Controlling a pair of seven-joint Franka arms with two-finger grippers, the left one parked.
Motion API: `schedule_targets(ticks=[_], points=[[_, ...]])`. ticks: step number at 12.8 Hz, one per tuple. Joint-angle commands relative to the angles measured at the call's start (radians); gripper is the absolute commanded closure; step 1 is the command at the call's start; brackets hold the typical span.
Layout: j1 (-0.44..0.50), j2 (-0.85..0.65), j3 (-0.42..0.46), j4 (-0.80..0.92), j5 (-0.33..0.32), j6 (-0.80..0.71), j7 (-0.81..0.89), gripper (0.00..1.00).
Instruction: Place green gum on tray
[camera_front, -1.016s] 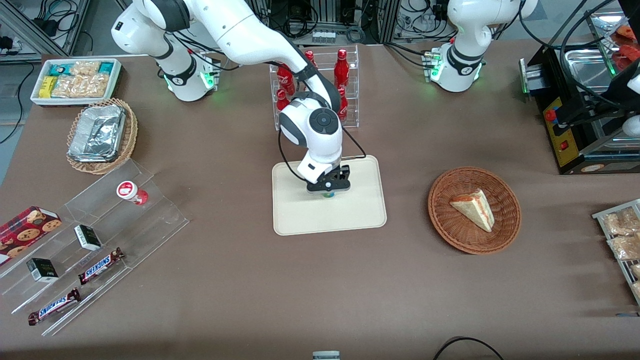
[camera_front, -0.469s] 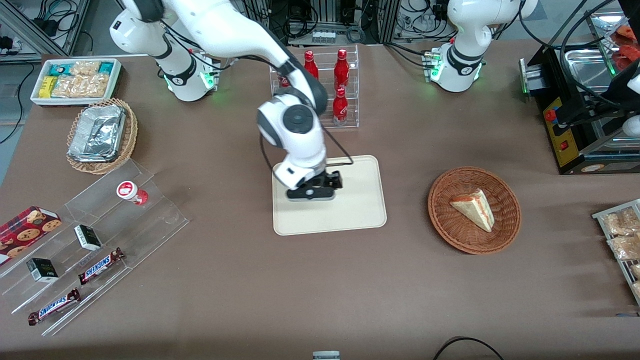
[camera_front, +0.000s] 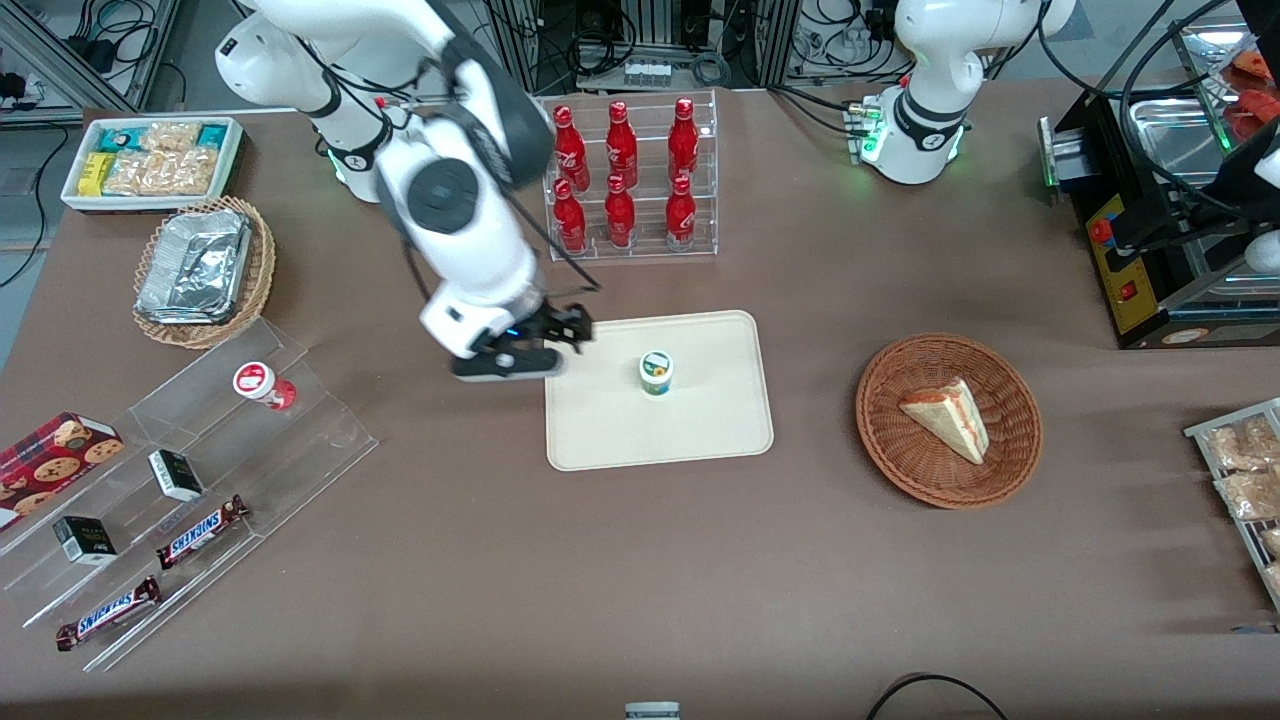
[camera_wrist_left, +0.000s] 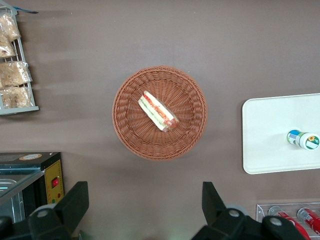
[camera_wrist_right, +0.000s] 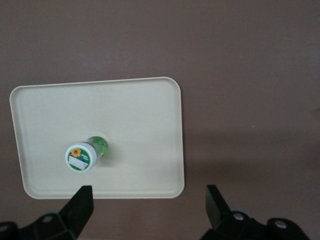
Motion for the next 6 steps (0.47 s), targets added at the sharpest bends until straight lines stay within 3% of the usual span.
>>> schedule_targets(ticks=[1, 6], points=[[-0.064, -0.219, 0.007, -0.173, -0.062, -0.041, -0.059, 0.0], [-0.302, -0.356, 0.018, -0.159, -0.09, -0.226, -0.22, 0.0]])
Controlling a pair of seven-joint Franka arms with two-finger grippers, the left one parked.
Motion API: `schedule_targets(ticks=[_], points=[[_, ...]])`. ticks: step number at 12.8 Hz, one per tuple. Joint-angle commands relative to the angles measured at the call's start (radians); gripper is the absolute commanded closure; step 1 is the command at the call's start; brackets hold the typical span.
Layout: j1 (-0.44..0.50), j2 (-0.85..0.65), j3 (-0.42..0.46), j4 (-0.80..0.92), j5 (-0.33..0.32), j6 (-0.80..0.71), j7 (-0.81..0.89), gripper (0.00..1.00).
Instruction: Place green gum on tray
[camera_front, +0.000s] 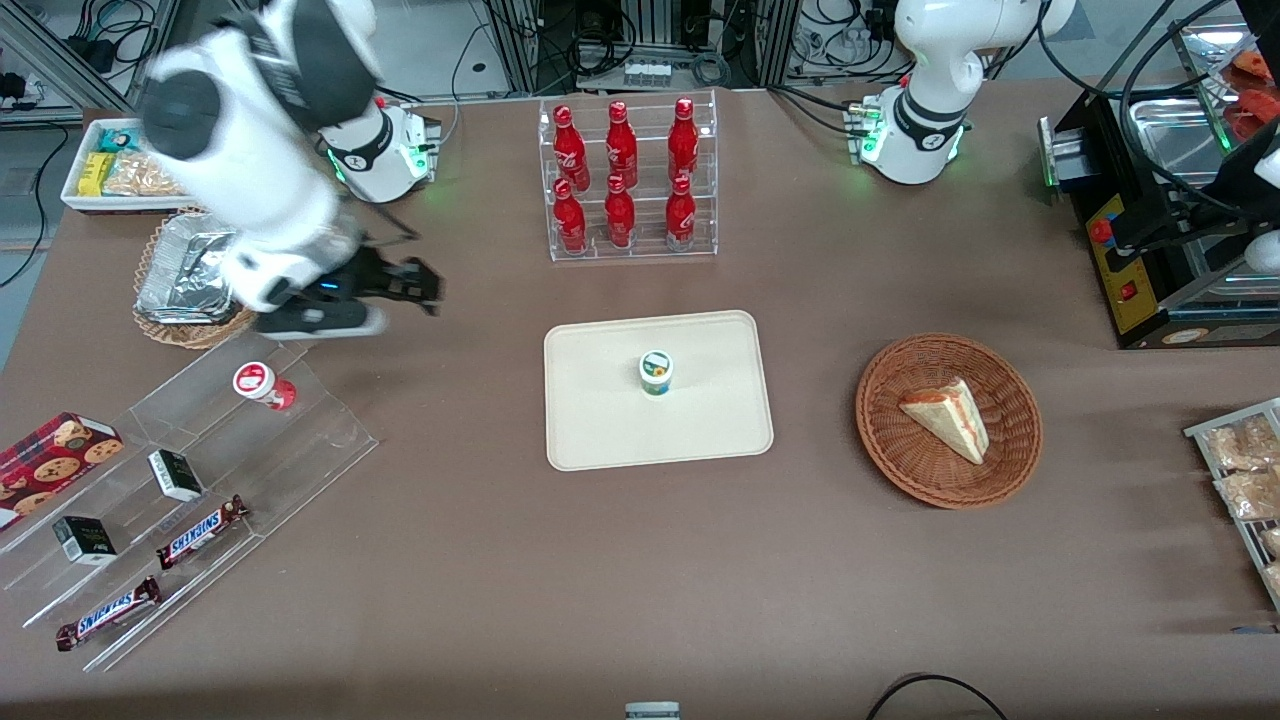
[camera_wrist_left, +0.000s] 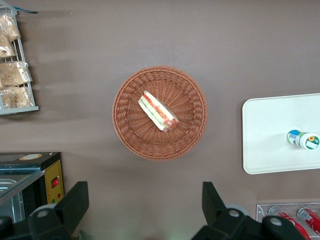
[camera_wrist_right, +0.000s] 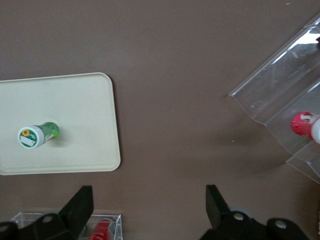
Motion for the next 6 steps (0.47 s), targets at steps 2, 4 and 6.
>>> schedule_targets(ticks=[2, 4, 6], points=[[-0.157, -0.03, 0.017, 0.064, -0.014, -0.136, -0.136, 0.0], [-0.221, -0.024, 0.019, 0.092, -0.012, -0.157, -0.198, 0.0], [-0.28, -0.001, 0.039, 0.127, -0.012, -0.16, -0.218, 0.0]])
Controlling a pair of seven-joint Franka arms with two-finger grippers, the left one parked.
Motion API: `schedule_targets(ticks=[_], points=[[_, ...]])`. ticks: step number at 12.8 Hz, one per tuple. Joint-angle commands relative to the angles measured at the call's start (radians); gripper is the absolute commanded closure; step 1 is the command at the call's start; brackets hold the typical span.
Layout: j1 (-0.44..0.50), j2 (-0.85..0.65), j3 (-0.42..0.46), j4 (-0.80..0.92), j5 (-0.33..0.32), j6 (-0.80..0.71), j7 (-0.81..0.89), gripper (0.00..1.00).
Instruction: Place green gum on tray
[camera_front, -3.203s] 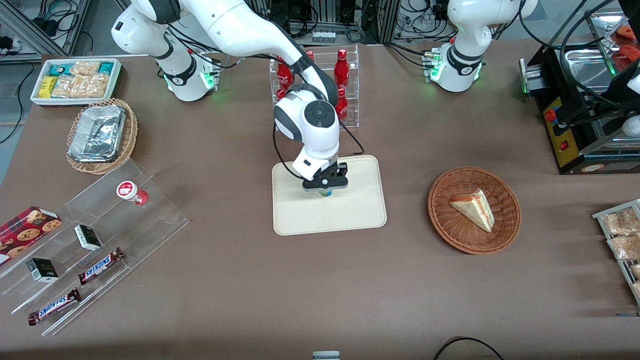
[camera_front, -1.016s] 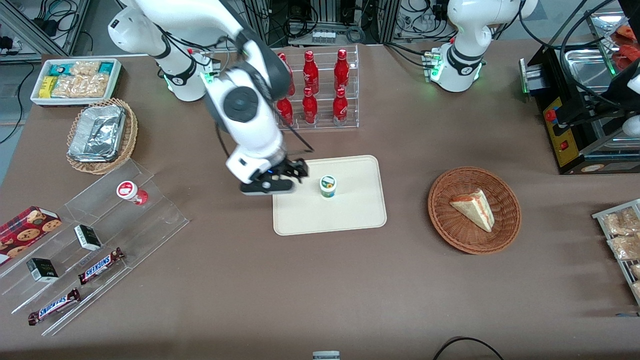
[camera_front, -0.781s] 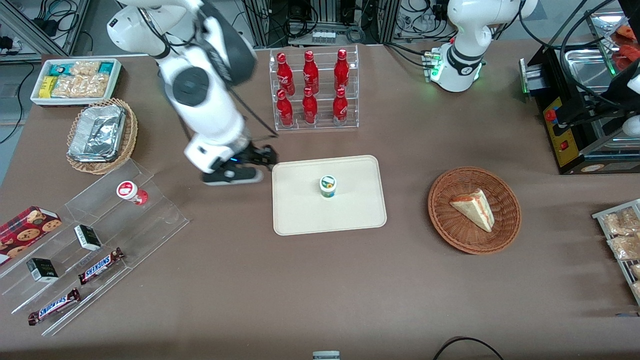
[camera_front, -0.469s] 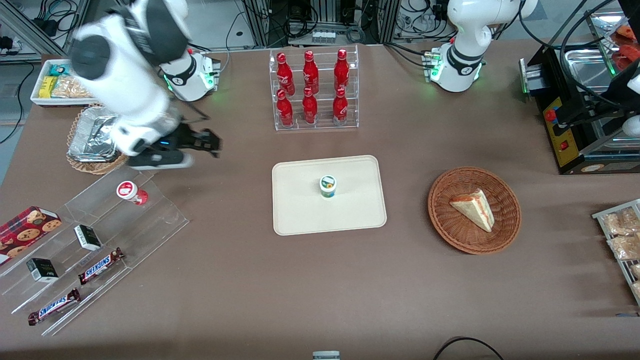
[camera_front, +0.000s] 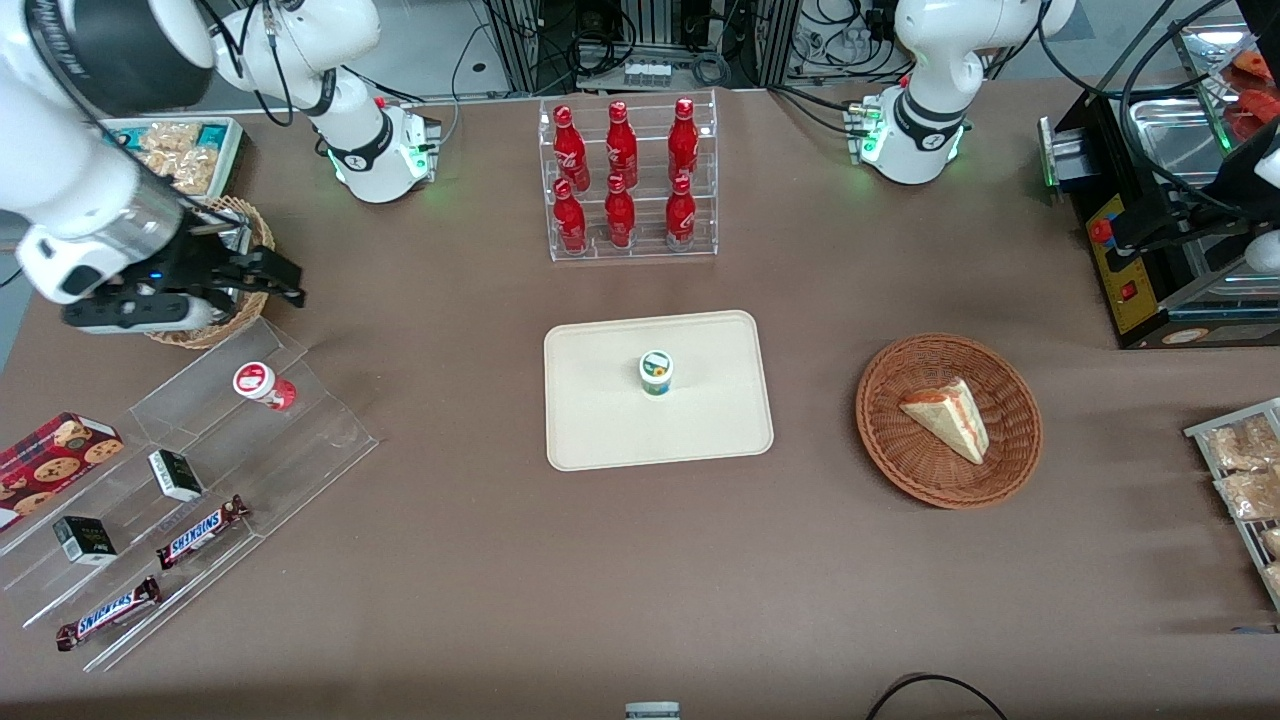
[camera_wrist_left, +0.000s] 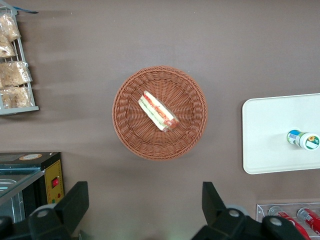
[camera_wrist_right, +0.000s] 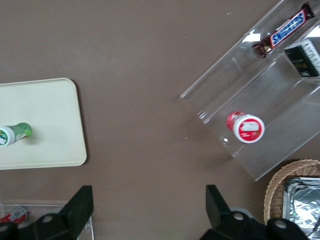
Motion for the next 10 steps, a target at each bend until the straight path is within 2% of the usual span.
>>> schedule_targets(ticks=[1, 4, 10], points=[[-0.112, 0.058, 0.078, 0.087, -0.009, -0.046, -0.037, 0.0], [-0.295, 0.131, 0.235, 0.19, -0.035, -0.107, -0.058, 0.0], [-0.382, 0.168, 0.247, 0.222, -0.032, -0.126, -0.1, 0.0]])
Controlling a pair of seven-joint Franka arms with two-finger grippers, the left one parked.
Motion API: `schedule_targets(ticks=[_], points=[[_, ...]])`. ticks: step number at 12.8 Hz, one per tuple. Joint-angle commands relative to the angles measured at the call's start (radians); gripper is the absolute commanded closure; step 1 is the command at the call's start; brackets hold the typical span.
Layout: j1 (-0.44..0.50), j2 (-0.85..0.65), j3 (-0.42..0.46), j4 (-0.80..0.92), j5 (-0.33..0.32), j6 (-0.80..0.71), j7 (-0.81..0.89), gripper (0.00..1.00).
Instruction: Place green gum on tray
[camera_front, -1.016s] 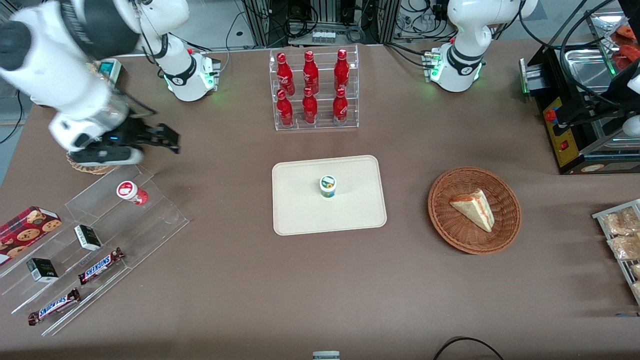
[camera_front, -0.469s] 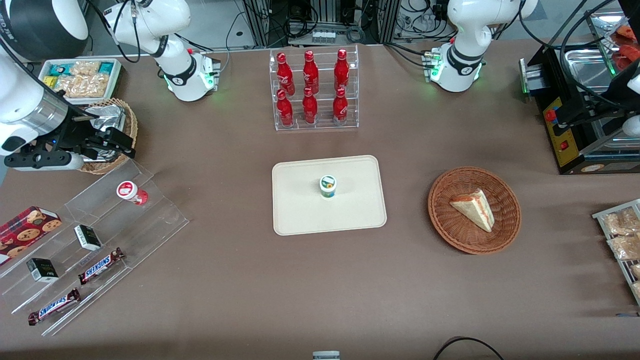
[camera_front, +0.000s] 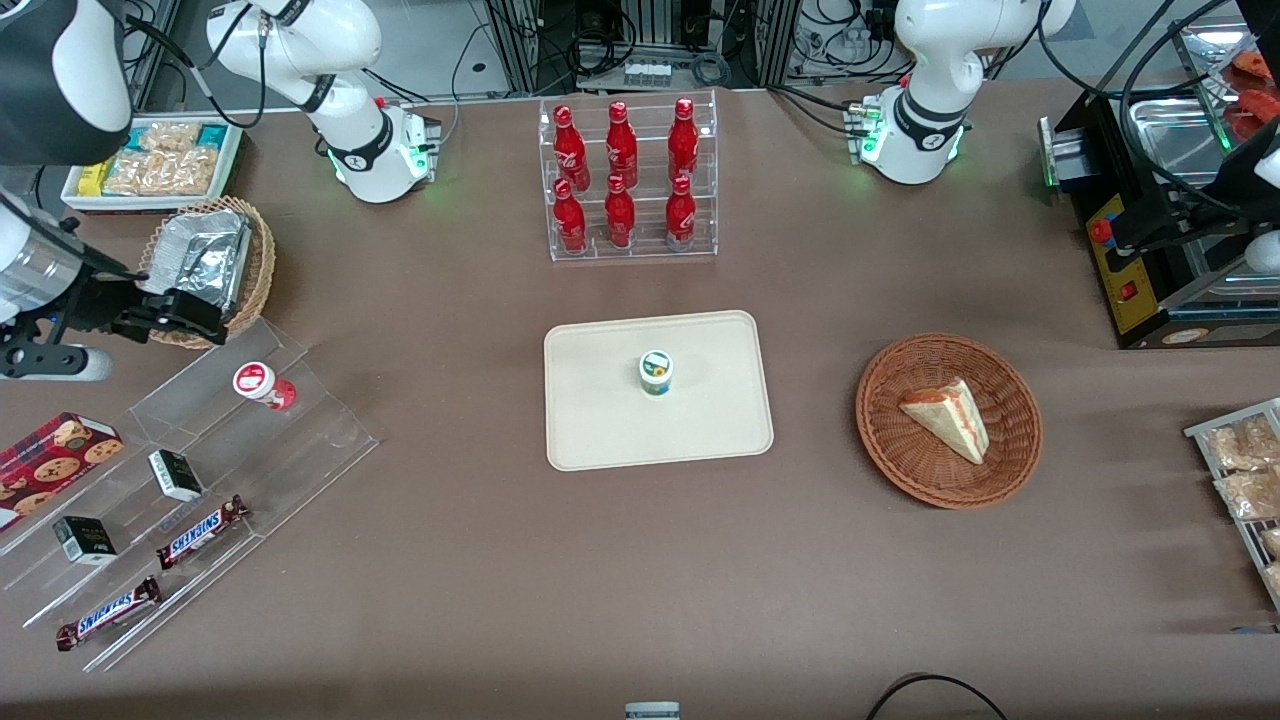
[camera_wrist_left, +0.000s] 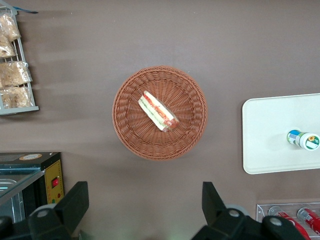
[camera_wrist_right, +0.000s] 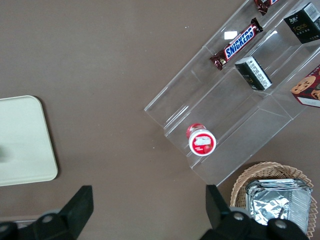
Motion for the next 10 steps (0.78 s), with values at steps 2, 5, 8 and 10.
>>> schedule_targets(ticks=[2, 5, 8, 10], points=[[-0.019, 0.02, 0.011, 0.038, -0.001, -0.041, -0.014, 0.0], [-0.034, 0.022, 0.0, 0.04, 0.001, -0.041, -0.017, 0.0], [-0.057, 0.028, 0.001, 0.041, 0.011, -0.038, -0.019, 0.0], [-0.057, 0.028, 0.001, 0.041, 0.011, -0.038, -0.019, 0.0]])
